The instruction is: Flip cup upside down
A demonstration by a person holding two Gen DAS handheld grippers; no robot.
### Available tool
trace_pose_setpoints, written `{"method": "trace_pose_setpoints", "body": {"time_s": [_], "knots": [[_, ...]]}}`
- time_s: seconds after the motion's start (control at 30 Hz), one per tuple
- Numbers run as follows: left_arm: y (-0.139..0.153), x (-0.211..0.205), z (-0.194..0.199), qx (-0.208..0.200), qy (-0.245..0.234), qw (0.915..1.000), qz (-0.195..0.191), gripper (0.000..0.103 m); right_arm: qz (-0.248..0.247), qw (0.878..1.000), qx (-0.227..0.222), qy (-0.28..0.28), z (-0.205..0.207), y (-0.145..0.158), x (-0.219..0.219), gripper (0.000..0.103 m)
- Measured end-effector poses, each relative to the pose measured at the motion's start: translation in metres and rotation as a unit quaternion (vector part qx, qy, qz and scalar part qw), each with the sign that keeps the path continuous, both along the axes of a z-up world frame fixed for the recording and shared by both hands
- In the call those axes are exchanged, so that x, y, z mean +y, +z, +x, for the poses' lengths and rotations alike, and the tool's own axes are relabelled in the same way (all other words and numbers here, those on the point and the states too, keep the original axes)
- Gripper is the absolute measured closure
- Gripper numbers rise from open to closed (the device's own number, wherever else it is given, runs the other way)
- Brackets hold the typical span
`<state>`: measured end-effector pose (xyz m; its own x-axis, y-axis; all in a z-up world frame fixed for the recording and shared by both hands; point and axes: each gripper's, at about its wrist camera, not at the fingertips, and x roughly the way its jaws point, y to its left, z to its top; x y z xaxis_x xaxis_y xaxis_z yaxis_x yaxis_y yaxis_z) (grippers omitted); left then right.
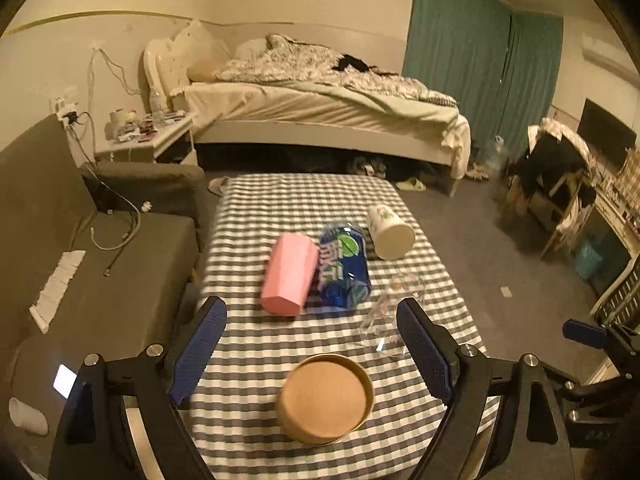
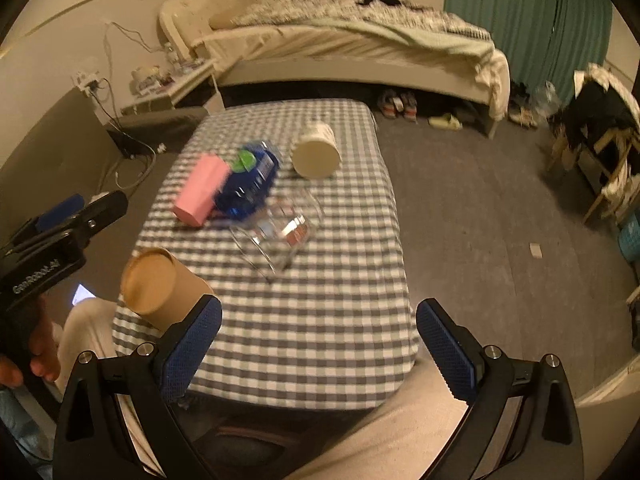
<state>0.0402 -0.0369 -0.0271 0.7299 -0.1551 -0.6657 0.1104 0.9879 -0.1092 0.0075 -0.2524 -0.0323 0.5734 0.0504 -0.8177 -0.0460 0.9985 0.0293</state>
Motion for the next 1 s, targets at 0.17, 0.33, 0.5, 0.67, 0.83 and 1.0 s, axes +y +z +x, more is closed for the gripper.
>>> {"method": "trace_pose_setpoints", "body": {"time_s": [0.17,0.33,0.5,0.67,0.83,1.0], "knots": [[0.012,0.021,-0.020,-0.004,0.019,0.9998,0.007,0.013,0.001,0.999,-0.040,0.014,-0.008,0.021,0.014,0.005],[0.009,0.039,-0.042,-0.009,0.028,0.9994,0.018,0.013,-0.001,0.997,-0.066,0.027,-0.020,0.028,0.031,0.005],[-0.007,0.051,-0.058,0.006,0.039,0.9992,0.009,0.013,0.009,0.997,-0.069,0.034,-0.027,0.018,0.043,0.005],[-0.023,0.056,-0.066,0.027,0.051,0.9983,0.009,0.006,0.016,0.998,-0.053,0.036,-0.028,0.002,0.049,0.000],[-0.034,0.059,-0.065,0.050,0.061,0.9969,-0.001,0.006,0.021,0.999,-0.042,0.026,-0.027,-0.008,0.046,0.000],[-0.034,0.057,-0.066,0.043,0.064,0.9970,0.008,0.000,0.017,0.999,-0.033,0.018,-0.024,-0.014,0.043,0.000]]}}
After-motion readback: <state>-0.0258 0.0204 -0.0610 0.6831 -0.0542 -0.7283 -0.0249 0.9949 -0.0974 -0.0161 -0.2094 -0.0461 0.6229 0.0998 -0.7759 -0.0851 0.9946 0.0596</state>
